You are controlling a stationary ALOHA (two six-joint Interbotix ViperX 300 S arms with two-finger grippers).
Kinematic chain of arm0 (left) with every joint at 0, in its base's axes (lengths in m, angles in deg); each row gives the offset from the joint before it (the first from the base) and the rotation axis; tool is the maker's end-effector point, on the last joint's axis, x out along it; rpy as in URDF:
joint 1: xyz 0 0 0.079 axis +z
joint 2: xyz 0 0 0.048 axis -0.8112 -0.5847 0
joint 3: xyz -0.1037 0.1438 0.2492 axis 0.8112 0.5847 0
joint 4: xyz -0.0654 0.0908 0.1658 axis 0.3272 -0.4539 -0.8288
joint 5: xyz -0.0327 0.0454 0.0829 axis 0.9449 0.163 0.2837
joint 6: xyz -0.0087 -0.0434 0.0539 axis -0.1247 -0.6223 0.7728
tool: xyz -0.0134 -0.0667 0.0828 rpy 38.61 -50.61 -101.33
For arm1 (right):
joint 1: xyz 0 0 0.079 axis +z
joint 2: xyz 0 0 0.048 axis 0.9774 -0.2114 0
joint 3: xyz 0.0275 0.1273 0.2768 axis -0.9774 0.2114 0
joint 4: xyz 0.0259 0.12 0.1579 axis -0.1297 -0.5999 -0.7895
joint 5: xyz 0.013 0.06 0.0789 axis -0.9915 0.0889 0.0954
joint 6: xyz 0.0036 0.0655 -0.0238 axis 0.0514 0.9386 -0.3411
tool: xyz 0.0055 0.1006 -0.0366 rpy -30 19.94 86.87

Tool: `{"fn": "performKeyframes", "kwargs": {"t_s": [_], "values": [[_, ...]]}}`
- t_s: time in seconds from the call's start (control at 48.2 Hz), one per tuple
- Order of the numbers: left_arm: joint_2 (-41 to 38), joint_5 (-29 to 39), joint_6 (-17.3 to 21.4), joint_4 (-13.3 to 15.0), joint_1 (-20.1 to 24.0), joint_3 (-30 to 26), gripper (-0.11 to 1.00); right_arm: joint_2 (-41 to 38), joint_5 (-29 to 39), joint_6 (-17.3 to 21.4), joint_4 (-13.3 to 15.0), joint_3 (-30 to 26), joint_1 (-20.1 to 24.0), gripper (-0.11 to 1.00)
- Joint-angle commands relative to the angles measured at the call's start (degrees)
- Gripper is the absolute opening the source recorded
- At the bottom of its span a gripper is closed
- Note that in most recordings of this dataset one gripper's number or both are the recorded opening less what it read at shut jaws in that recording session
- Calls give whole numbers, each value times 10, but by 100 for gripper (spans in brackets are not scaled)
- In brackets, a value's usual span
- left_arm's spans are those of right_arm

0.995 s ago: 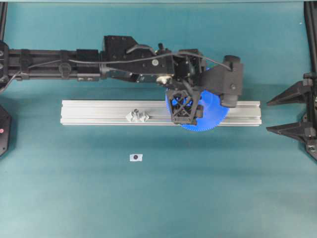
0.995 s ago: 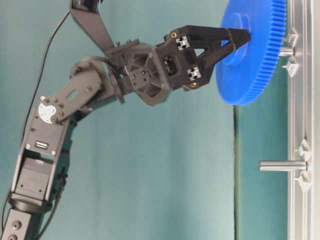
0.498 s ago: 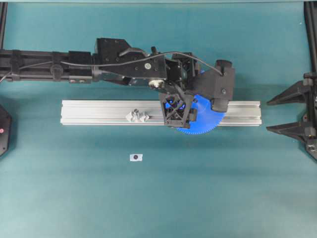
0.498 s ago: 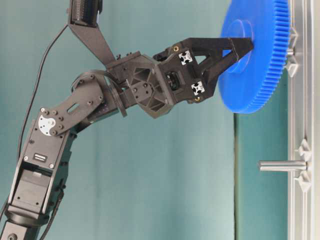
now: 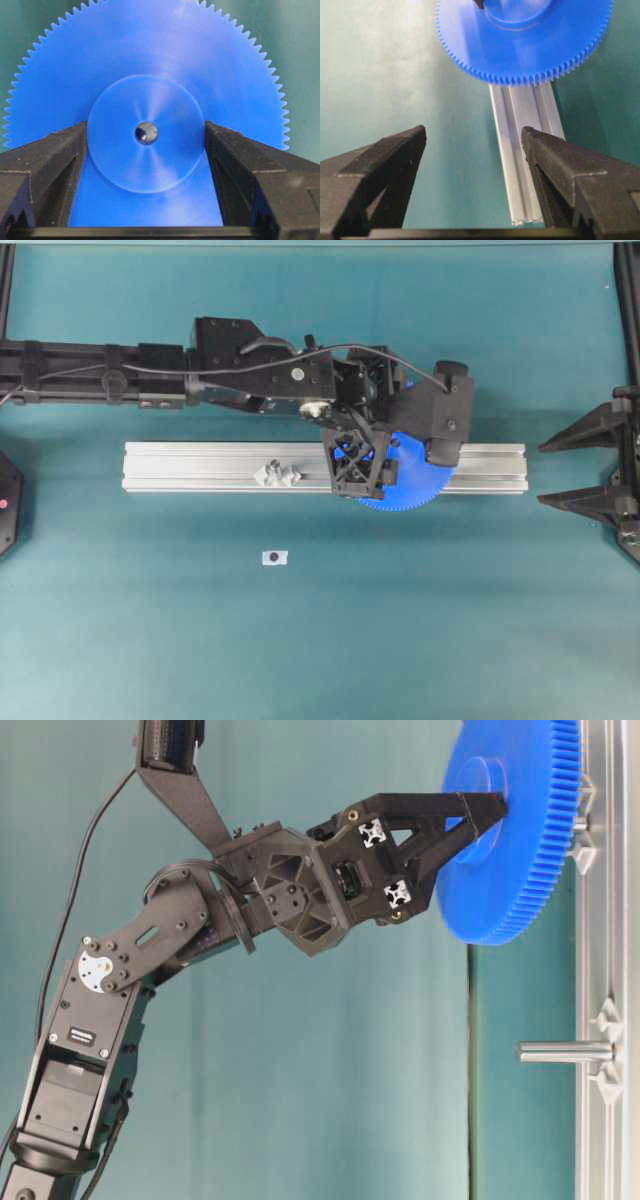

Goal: Insert the large gear onto the shaft.
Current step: 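Align the gear's center hole with the shaft tip using the left gripper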

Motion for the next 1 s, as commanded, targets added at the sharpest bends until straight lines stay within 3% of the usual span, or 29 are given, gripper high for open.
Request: {"fn": "performKeyframes", "kwargs": {"t_s": [0.0, 0.29, 0.974], "values": [[9, -4, -2, 3, -4, 11, 78, -4, -3, 5, -1, -6, -2, 83], [11, -21, -2, 3, -16, 18, 78, 3, -3, 9, -1, -4, -2, 83], [11, -42, 2, 3, 22, 34, 78, 11, -3, 25, -1, -1, -2, 83]]}}
